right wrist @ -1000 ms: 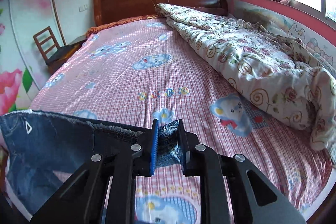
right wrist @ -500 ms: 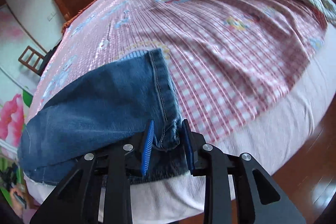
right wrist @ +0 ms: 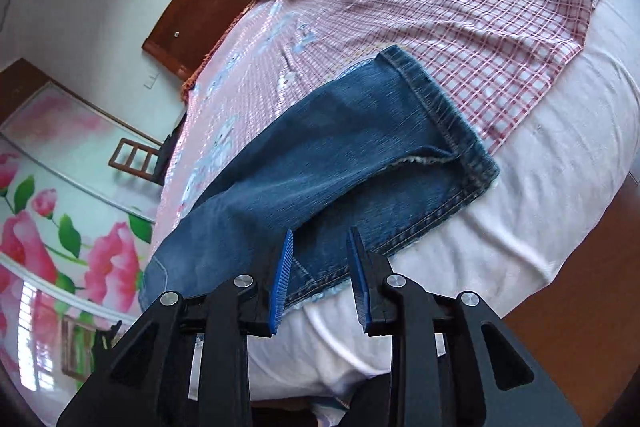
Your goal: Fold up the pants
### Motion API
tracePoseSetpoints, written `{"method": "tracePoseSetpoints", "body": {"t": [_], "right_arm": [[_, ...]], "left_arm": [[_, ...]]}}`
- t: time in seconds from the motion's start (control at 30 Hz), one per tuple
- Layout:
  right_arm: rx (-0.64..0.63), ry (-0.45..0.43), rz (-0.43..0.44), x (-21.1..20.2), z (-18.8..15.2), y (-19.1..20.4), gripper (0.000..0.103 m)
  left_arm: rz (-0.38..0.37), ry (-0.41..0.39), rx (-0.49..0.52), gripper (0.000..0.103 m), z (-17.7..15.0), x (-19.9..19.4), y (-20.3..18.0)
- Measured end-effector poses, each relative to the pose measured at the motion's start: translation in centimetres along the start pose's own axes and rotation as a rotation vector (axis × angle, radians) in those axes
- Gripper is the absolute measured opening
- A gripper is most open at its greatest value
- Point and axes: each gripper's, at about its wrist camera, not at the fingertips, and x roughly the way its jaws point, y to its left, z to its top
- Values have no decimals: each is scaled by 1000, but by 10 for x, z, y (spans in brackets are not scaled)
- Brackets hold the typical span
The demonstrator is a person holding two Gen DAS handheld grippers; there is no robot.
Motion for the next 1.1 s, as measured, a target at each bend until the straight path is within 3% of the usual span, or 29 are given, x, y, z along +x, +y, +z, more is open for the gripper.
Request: {"method": "tracePoseSetpoints", "body": {"t": [0.1,0.17,0.23,0.3,0.43,0.47,0.53,0.57,0.6,0.67,0.87,0.97,1.1], "right_arm": [[-10,10,19,2,-8,7,27],[-5,18,22,5,-10,8,27],[-4,20,35,6,-11,10,27],[-9,16,32,6,-11,12,27],[-8,21,45,7,-15,11,27],[-5,22,48,6,-17,10,27],[9,12,41,2,-18,4,27],[35,4,37,-2,-19,-1,27],[73,-8,31,-5,-18,-8,43],[161,-51,35,-15,-12,-26,57],[362,-132,122,-27,11,-60,57],[424,-123,157,-13,20,-63,57],[520,-96,148,17,23,-67,49]], "left_arm": [[12,-22,-52,79,3,13,2],[91,-16,-62,78,6,23,3],[73,-24,-95,80,9,28,4],[104,-36,-84,81,10,36,0],[65,-120,-170,82,23,47,-3],[62,-138,-178,77,26,49,-4],[77,-173,-169,56,26,50,-11],[84,-181,-169,33,27,53,-12],[78,-182,-164,14,31,53,-7],[76,-189,-132,11,34,55,-14],[27,-183,-79,11,52,51,-34],[31,-170,-58,11,62,53,-39],[40,-139,-57,11,69,66,-37]]}}
